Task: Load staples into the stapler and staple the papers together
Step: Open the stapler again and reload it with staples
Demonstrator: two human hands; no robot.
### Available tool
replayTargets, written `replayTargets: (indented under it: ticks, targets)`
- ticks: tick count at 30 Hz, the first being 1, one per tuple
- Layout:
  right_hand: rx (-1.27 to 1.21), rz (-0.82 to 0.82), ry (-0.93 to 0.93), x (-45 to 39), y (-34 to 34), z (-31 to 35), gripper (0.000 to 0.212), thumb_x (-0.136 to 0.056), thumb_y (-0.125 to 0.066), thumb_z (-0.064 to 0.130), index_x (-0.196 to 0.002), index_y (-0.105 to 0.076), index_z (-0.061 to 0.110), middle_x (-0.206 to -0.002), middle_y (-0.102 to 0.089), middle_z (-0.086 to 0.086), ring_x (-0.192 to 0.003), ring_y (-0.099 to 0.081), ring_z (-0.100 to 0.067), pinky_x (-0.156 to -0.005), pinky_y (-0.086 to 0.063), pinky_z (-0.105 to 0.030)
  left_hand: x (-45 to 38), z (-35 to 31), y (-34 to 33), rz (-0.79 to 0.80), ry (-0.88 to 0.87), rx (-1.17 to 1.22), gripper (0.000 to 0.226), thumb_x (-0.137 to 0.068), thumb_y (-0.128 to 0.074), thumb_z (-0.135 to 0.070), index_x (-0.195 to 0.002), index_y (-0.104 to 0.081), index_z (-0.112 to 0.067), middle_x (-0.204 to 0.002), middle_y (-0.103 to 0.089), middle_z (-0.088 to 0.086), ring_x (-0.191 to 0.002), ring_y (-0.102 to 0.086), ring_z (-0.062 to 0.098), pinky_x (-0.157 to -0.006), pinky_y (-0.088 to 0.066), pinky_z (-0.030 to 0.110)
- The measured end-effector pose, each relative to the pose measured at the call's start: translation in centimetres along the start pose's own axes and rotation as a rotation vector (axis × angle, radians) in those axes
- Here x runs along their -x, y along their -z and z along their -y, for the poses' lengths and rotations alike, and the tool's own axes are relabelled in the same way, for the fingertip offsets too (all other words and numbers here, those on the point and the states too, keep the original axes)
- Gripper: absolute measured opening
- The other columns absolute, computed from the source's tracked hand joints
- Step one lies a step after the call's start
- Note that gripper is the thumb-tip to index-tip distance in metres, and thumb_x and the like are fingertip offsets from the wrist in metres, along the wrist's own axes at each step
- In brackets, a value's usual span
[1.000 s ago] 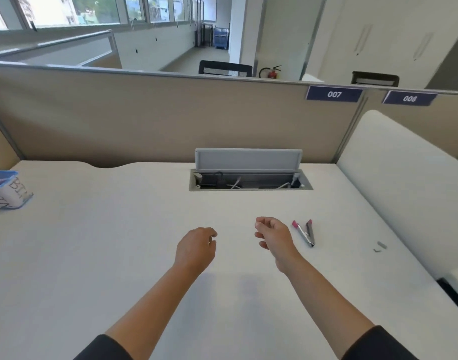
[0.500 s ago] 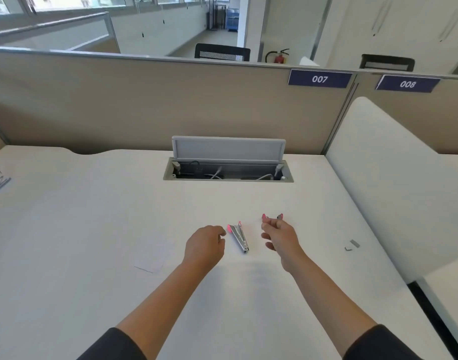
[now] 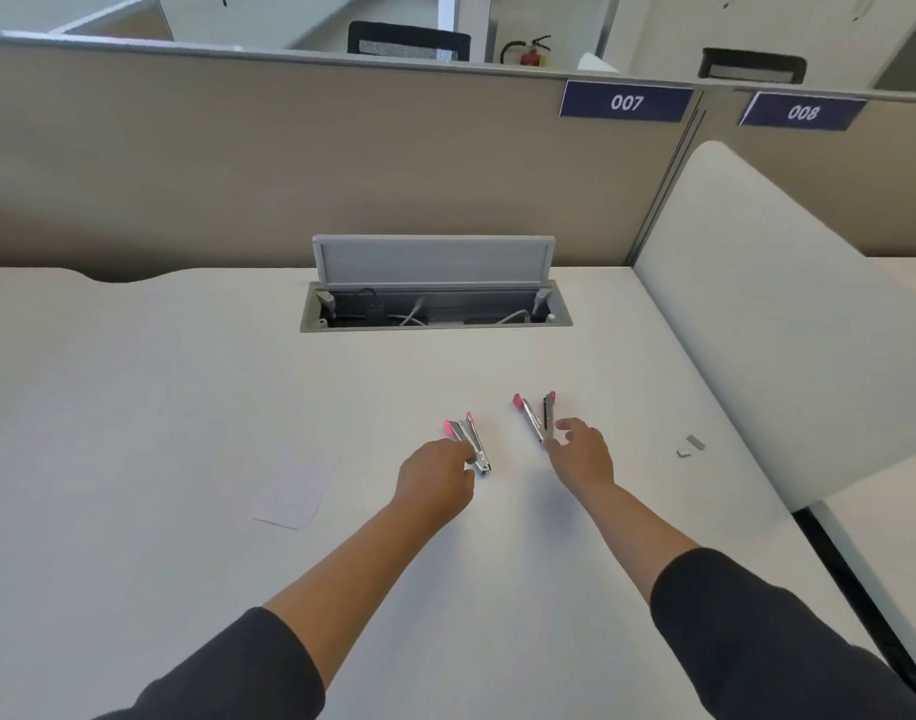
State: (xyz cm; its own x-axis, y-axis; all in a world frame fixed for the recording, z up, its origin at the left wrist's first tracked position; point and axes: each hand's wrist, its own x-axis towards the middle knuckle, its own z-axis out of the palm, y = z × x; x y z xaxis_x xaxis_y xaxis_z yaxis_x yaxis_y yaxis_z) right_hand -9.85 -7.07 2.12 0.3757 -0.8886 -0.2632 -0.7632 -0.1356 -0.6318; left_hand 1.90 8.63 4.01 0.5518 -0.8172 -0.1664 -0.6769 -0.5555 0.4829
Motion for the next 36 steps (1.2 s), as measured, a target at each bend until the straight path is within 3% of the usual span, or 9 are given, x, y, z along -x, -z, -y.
replayTargets:
  ticks: [4, 10, 16, 20, 26, 27, 29, 31, 36]
  targets:
    - [0.240, 0.011, 0.091, -1.2, -0.6, 0.0, 0.045, -0.089, -0.051, 0.024, -0.133, -0.046, 0.020, -0.131, -0.043, -0.011, -0.106, -0.055, -0.029, -0.082, -0.048, -0.035, -0.7, 0.7, -0.5, 0.058, -0.009, -0.030, 0.033, -0.091, -0.044, -0.019, -0.120, -0.058, -0.022, -0.118, -0.062, 0.000, -0.110, -0.055, 0.020, -0.086, -0.043, 0.029]
    - [0.404, 0.056, 0.116, -3.0, -2.0, 1.0, 0.054, -0.090, -0.049, 0.025, -0.141, -0.034, 0.023, -0.148, -0.026, -0.013, -0.123, -0.046, -0.033, -0.089, -0.044, -0.037, -1.6, 2.2, 0.0, 0.087, -0.004, -0.035, 0.033, -0.092, -0.044, -0.021, -0.124, -0.055, -0.022, -0.123, -0.059, -0.001, -0.114, -0.053, 0.019, -0.089, -0.042, 0.028]
    - [0.515, 0.091, 0.060, -4.0, -3.2, 2.0, 0.044, -0.091, -0.047, 0.026, -0.134, -0.042, 0.015, -0.133, -0.038, -0.014, -0.118, -0.046, -0.032, -0.087, -0.045, -0.037, -2.9, 2.8, 0.5, 0.084, -0.010, -0.026, 0.032, -0.092, -0.044, -0.021, -0.122, -0.057, -0.021, -0.120, -0.060, 0.000, -0.111, -0.055, 0.020, -0.087, -0.043, 0.029]
    - [0.558, 0.061, 0.036, -4.4, -3.4, 1.9, 0.051, -0.092, -0.045, 0.022, -0.141, -0.032, 0.012, -0.126, -0.044, -0.015, -0.115, -0.046, -0.031, -0.080, -0.044, -0.034, -3.4, 2.5, 0.7, 0.069, 0.003, 0.003, 0.031, -0.091, -0.045, -0.020, -0.119, -0.059, -0.021, -0.118, -0.062, -0.001, -0.108, -0.055, 0.019, -0.085, -0.043, 0.028]
    - [0.472, 0.053, 0.057, -4.6, -2.6, 1.2, 0.047, -0.089, -0.043, 0.011, -0.135, -0.039, 0.010, -0.115, -0.050, -0.017, -0.096, -0.055, -0.032, -0.070, -0.040, -0.029, -3.5, 1.2, 0.7, 0.045, 0.074, 0.126, 0.030, -0.088, -0.046, -0.015, -0.111, -0.064, -0.020, -0.113, -0.065, -0.001, -0.103, -0.058, 0.020, -0.084, -0.046, 0.029]
    - [0.433, 0.051, 0.074, -4.7, -2.3, 0.9, 0.039, -0.089, -0.042, 0.011, -0.128, -0.047, 0.008, -0.111, -0.052, -0.018, -0.089, -0.055, -0.032, -0.068, -0.039, -0.028, -3.5, 0.7, 0.7, 0.033, 0.096, 0.170, 0.030, -0.087, -0.046, -0.013, -0.110, -0.065, -0.019, -0.111, -0.065, -0.001, -0.099, -0.059, 0.019, -0.081, -0.046, 0.027]
    - [0.299, 0.037, 0.091, -4.2, -1.8, 0.7, 0.015, -0.088, -0.043, 0.014, -0.089, -0.058, 0.008, -0.094, -0.056, -0.016, -0.075, -0.049, -0.029, -0.057, -0.034, -0.027, -3.5, -0.4, 0.4, 0.018, 0.141, 0.287, 0.029, -0.087, -0.048, -0.013, -0.109, -0.065, -0.017, -0.107, -0.066, -0.001, -0.090, -0.057, 0.015, -0.075, -0.042, 0.023]
    - [0.154, 0.006, 0.140, -3.3, -1.4, 0.6, 0.018, -0.087, -0.049, 0.016, -0.070, -0.052, 0.012, -0.078, -0.054, -0.009, -0.071, -0.049, -0.027, -0.052, -0.030, -0.027, -3.5, -1.8, 0.2, 0.011, 0.180, 0.434, 0.029, -0.089, -0.052, -0.018, -0.115, -0.062, -0.013, -0.097, -0.065, -0.002, -0.085, -0.056, 0.014, -0.074, -0.042, 0.023]
    - [-0.056, -0.041, 0.307, 0.3, -1.1, 0.6, 0.016, -0.085, -0.059, 0.028, -0.093, -0.065, 0.015, -0.087, -0.059, -0.004, -0.075, -0.058, -0.017, -0.065, -0.038, -0.023, -3.2, -5.4, 0.0, 0.059, 0.305, 0.863, 0.046, -0.089, -0.058, -0.033, -0.127, -0.048, -0.010, -0.096, -0.061, 0.002, -0.098, -0.062, 0.026, -0.082, -0.052, 0.036]
